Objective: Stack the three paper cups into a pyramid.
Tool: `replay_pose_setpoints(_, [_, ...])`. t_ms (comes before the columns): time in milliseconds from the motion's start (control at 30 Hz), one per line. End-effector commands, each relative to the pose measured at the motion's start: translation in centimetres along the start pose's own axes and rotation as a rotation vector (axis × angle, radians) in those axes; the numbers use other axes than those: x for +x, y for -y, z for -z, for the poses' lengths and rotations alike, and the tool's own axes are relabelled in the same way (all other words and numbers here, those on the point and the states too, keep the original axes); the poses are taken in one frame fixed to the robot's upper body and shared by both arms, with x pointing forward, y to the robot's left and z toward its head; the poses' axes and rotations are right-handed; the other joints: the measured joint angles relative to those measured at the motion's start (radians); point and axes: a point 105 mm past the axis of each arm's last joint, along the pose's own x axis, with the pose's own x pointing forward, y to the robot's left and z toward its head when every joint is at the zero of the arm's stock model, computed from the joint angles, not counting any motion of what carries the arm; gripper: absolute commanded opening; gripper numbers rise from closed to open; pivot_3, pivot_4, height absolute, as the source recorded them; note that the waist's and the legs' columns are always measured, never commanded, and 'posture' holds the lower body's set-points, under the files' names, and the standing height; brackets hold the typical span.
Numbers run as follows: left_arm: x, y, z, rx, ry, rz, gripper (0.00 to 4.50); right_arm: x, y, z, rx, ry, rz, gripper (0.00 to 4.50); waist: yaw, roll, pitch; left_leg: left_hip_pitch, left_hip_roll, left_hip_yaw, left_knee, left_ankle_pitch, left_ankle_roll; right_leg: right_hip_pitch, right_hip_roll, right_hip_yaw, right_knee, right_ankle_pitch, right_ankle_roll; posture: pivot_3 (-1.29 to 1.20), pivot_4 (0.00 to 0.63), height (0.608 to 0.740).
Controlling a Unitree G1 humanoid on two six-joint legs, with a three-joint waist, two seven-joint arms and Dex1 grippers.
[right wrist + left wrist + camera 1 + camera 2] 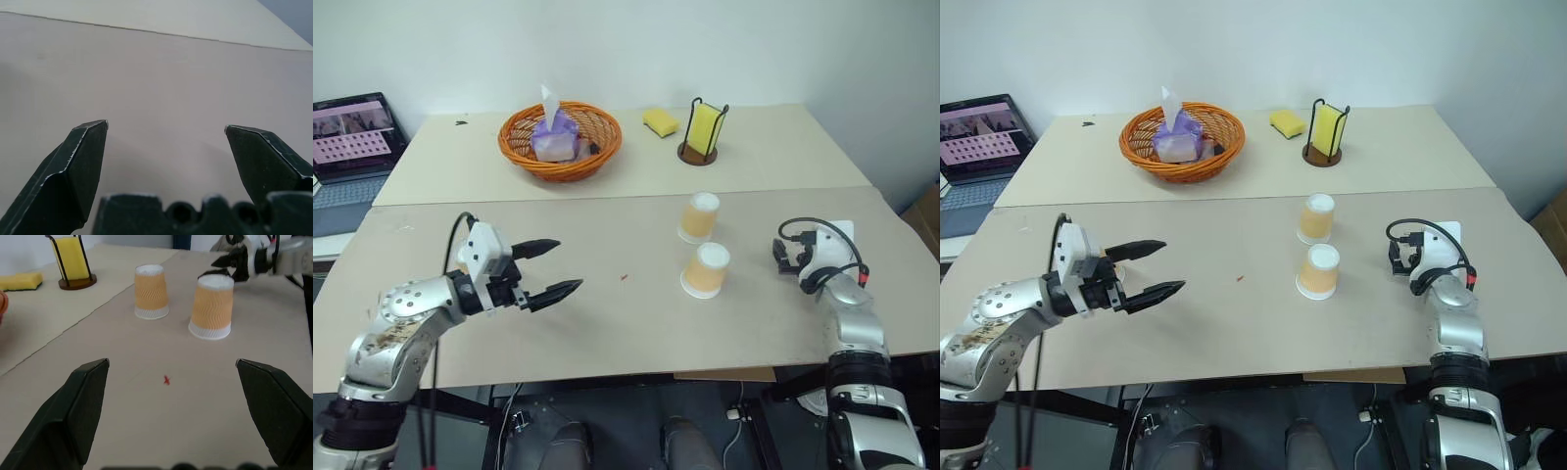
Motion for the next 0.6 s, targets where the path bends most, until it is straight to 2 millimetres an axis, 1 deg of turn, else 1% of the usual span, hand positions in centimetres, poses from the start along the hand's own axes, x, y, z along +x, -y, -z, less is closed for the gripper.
replay_pose_setpoints(33, [-0.4, -0.1, -0.4, 0.063, 0.005, 0.013, 4.44, -2.4, 1.7, -2.3, -0.001, 0.063, -0.204, 4.50, 0.010, 0.000, 0.000, -0.001, 0.000, 0.000, 0.000, 0.000, 0.000, 0.000, -0.001, 0.000, -0.001, 0.000, 0.000, 0.00, 0.150, 0.740])
replay_pose_setpoints(167, [-0.1, -0.1, 0.0, 0.049, 0.002, 0.012, 4.44, -5.4, 3.1, -2.2, -0.108, -0.014, -0.420, 4.50, 0.020, 0.000, 0.000, -0.002, -0.001, 0.000, 0.001, -0.001, 0.002, 0.000, -0.002, -0.001, -0.002, 0.000, 0.000, 0.00, 0.150, 0.740])
replay_pose_setpoints(267, [0.0, 0.1, 0.2, 0.043, -0.001, 0.018, 4.44, -6.9, 2.9, -3.3, -0.102, -0.026, -0.581, 4.50, 0.017, 0.001, 0.001, -0.001, -0.001, 0.001, 0.002, -0.001, 0.002, 0.001, -0.002, 0.000, 0.000, 0.000, 0.001, 0.00, 0.150, 0.740])
replay_pose_setpoints(300, [0.2, 0.2, 0.3, 0.039, 0.000, 0.022, 4.44, -7.4, 1.8, -3.2, -0.149, -0.051, -0.664, 4.50, 0.014, 0.001, 0.001, 0.001, 0.000, 0.001, 0.002, -0.001, 0.002, 0.002, -0.001, 0.000, 0.000, 0.000, 0.001, 0.00, 0.150, 0.740])
replay_pose_setpoints(367, [0.4, 0.2, 0.5, 0.040, -0.007, 0.019, 4.44, -7.2, 0.3, -3.2, -0.235, -0.080, -0.739, 4.50, 0.006, 0.001, 0.000, 0.002, 0.001, 0.001, 0.002, -0.001, 0.002, 0.003, 0.000, 0.000, 0.000, 0.000, 0.000, 0.00, 0.150, 0.740])
replay_pose_setpoints(400, [0.5, 0.3, 0.6, 0.037, -0.008, 0.018, 4.44, -6.7, -0.4, -3.6, -0.289, -0.075, -0.742, 4.50, 0.002, 0.001, 0.000, 0.002, 0.002, 0.001, 0.002, -0.001, 0.002, 0.003, 0.001, 0.000, 0.000, 0.000, 0.000, 0.00, 0.150, 0.740])
replay_pose_setpoints(467, [0.7, 0.4, 0.7, 0.021, -0.002, 0.015, 4.44, -5.7, -1.8, -4.7, -0.341, -0.039, -0.736, 4.50, -0.006, 0.001, 0.000, 0.001, 0.003, 0.001, 0.002, -0.001, 0.001, 0.002, 0.002, 0.000, 0.000, 0.000, 0.000, 0.00, 0.150, 0.740])
replay_pose_setpoints(533, [0.7, 0.6, 0.7, 0.015, 0.000, 0.017, 4.44, -5.4, -3.5, -5.6, -0.367, -0.004, -0.770, 4.50, -0.007, 0.001, 0.001, 0.001, 0.003, 0.001, 0.002, -0.001, 0.001, 0.001, 0.002, 0.000, 0.000, 0.000, 0.000, 0.00, 0.150, 0.740])
replay_pose_setpoints(600, [0.6, 0.7, 0.8, 0.015, -0.007, 0.016, 4.44, -5.4, -5.0, -5.8, -0.389, 0.009, -0.810, 4.50, -0.003, 0.001, 0.001, -0.001, 0.003, 0.000, 0.001, -0.001, 0.001, 0.000, 0.002, 0.000, 0.000, 0.000, 0.000, 0.00, 0.150, 0.740])
